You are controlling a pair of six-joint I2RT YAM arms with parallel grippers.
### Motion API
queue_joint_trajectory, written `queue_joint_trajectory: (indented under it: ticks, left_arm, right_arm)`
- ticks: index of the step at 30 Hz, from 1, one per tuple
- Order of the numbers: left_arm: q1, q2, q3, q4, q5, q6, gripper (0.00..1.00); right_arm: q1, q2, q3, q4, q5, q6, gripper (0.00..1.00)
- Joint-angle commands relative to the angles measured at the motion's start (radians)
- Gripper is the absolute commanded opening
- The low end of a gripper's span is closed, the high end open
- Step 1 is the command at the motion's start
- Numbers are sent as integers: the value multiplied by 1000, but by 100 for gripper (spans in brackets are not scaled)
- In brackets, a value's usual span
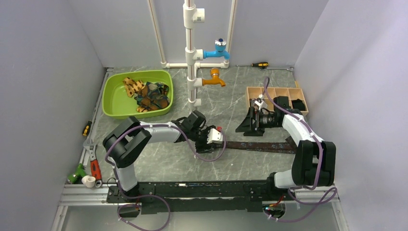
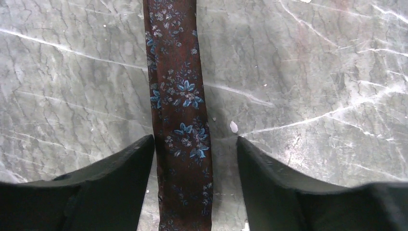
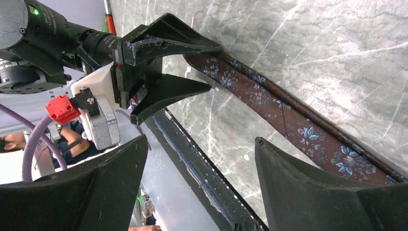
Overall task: Roll the ties
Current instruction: Roll the tie at the center of the board.
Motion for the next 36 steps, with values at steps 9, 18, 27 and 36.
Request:
queue_joint_trajectory:
  ticks: [9, 18, 27, 36]
  left_arm:
    - [-3, -32, -89, -87, 4, -92, 41]
    - [2, -69, -140, -30, 3, -186, 57]
    - [3, -38, -137, 91, -41, -220, 64]
    - [78, -265, -310, 213, 28, -299, 82]
  right_arm:
    - [22, 39, -8, -2, -11, -34, 83]
    - [156, 82, -22, 48, 10, -41, 82]
    - [240, 110, -50, 147, -6, 37, 51]
    - [313, 208, -16, 199, -42, 95, 21]
